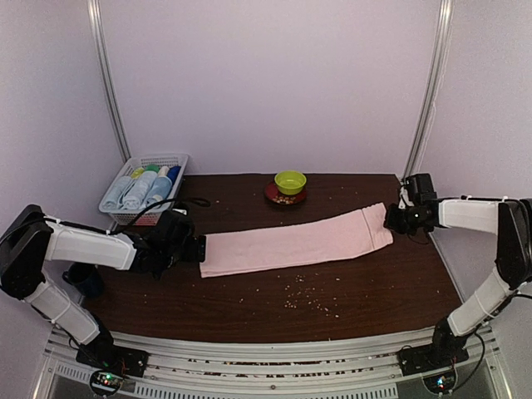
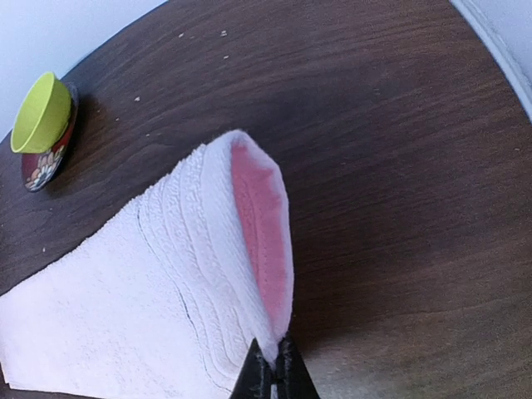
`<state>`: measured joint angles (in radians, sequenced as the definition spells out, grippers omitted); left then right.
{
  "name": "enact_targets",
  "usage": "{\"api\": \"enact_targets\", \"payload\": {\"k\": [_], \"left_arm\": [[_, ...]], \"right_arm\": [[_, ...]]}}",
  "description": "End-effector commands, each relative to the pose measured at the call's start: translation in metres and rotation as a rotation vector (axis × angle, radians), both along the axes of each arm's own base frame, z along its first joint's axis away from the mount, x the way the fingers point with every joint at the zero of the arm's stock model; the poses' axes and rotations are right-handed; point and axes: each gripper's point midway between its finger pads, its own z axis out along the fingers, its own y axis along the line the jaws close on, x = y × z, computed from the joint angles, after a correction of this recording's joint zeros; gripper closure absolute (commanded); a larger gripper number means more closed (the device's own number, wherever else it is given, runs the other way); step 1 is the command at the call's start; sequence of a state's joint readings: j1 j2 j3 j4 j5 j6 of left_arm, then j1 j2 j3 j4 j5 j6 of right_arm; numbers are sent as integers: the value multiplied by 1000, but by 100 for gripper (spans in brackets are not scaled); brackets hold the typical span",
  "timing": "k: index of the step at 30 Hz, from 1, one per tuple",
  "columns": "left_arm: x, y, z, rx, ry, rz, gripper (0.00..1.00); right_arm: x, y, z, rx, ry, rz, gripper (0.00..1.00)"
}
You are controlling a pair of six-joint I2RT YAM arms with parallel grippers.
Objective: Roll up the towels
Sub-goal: Pick up the towel from the center of the board, then fold the towel at the center of the board.
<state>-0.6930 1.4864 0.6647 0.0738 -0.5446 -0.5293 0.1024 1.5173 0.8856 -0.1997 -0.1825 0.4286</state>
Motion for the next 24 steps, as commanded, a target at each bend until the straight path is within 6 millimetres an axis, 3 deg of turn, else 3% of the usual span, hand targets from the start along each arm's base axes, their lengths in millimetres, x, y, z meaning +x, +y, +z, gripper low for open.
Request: {"api": "enact_targets", "payload": {"k": [1,4,6,16,24], "left_arm": [[1,3,8,0,-29,12,2],[1,4,8,1,-30,13,2],[1,5,7,4,-29,15,2],[2,4,6,8,-24,15,2],[2,5,6,14,-23,21,2]], "right_arm": [[-8,-40,18,-52,0,-75,100],[-4,-50,44,-52,-68,-97,100],[1,-34,57,2,-89,-23,100],[11,145,84,71,-86,427,100],[8,271,78,139,-73,652,100]]}}
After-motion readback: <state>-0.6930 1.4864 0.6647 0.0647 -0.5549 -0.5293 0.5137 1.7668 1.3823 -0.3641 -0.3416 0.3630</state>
